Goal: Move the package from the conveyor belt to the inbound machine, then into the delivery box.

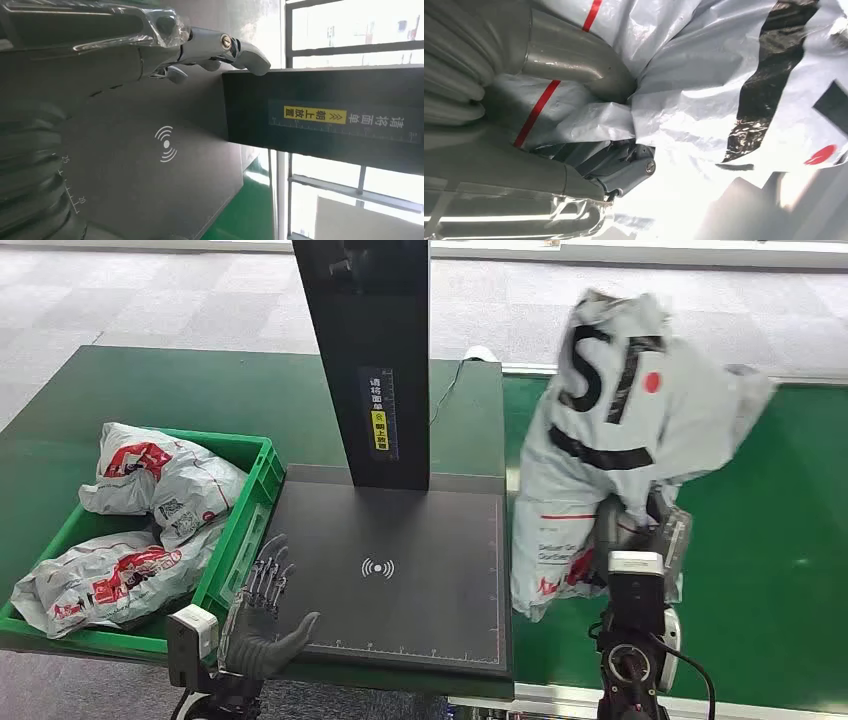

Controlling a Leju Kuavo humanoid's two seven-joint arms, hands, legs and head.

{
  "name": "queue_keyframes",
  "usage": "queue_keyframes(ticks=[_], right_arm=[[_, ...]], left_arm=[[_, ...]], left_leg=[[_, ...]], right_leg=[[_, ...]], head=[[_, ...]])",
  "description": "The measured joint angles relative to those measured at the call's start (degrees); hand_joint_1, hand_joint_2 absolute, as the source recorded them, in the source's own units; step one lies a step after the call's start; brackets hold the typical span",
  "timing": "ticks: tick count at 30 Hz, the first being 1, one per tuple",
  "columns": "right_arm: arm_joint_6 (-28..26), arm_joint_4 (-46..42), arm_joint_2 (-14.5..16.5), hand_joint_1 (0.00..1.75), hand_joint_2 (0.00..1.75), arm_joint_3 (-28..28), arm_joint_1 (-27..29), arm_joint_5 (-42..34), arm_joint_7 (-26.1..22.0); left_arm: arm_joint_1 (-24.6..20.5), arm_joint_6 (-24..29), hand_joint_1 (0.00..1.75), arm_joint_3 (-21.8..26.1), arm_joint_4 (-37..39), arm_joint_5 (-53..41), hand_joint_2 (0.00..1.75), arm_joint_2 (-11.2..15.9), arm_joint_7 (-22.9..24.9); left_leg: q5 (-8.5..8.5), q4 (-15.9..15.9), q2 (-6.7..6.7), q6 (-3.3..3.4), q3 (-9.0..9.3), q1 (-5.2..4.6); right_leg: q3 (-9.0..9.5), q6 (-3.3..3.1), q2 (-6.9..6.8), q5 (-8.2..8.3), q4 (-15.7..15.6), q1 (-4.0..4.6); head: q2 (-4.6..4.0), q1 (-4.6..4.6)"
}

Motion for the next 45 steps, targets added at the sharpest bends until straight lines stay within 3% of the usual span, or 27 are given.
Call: queue_keyframes(ticks=[6,11,17,30,31,34,35,41,45], right_arm=[[15.2,6.2,-4.4,1.75,1.75,9.9,0.1,8.5,5.4],[27.3,11.0,-8.1,1.75,1.75,16.9,-1.0,6.7,3.3],[29.3,14.8,-10.9,1.75,1.75,21.4,-3.7,5.6,1.6],[30.3,17.0,-12.3,1.75,1.75,23.7,-5.7,3.9,-0.8],[30.2,17.3,-12.3,1.43,1.75,23.9,-5.9,3.6,-1.4],[28.7,17.7,-12.3,0.12,1.75,24.3,-6.2,2.6,-2.7],[27.9,17.8,-12.2,0.00,1.75,24.3,-6.3,2.4,-3.0],[25.1,17.3,-10.7,0.00,1.75,23.0,-6.3,-1.9,-5.4],[25.8,15.8,-9.2,0.00,1.75,20.7,-6.2,-9.7,-7.2]], left_arm=[[-0.3,-1.3,0.00,0.1,0.8,0.2,1.75,0.8,-0.5],[-1.0,-1.6,0.00,0.3,1.5,0.2,1.75,1.4,-0.7],[-1.1,-1.6,0.00,0.5,1.6,0.2,1.75,1.9,-0.8],[-1.1,-1.6,0.00,0.9,1.6,0.3,1.75,2.1,-0.8],[-1.1,-1.5,0.00,1.0,1.6,0.3,1.75,2.1,-0.9],[-1.0,-0.9,0.00,1.0,1.5,0.3,1.75,2.0,-1.5],[-1.0,-0.6,0.00,1.1,1.5,0.3,1.75,2.0,-1.8],[-0.4,0.5,0.00,1.4,-0.5,-0.5,1.75,1.7,-4.4],[0.1,0.4,0.00,0.6,-1.9,-5.6,1.75,1.8,-6.9]], left_leg=[[0.01,0.0,-0.14,-0.01,-0.06,0.03],[0.01,0.0,-0.13,-0.01,-0.08,0.01],[0.01,0.0,-0.11,-0.01,0.02,0.01],[0.01,0.0,-0.09,-0.01,0.07,0.02],[0.01,0.0,-0.09,-0.01,0.07,0.02],[0.01,0.0,-0.10,-0.01,0.07,0.02],[0.01,0.0,-0.10,-0.01,0.07,0.02],[0.01,0.0,-0.11,-0.01,0.04,0.02],[0.01,0.0,-0.11,-0.01,0.04,0.01]], right_leg=[[-0.01,-0.01,-0.11,-0.02,0.0,0.03],[-0.02,0.01,-0.12,-0.02,0.0,0.01],[0.03,0.00,-0.11,-0.02,0.0,0.00],[0.09,0.00,-0.09,-0.01,0.0,0.01],[0.09,0.00,-0.09,-0.01,0.0,0.01],[0.09,0.00,-0.09,-0.01,0.0,0.01],[0.08,0.00,-0.09,-0.01,0.0,0.01],[0.06,0.00,-0.10,-0.01,0.0,0.02],[0.05,0.00,-0.10,-0.01,0.0,0.00]], head=[[0.00,0.00],[0.00,0.01],[0.00,0.00],[0.00,0.01],[0.00,0.01],[0.00,0.01],[0.00,0.01],[0.00,0.01],[0.00,0.01]])
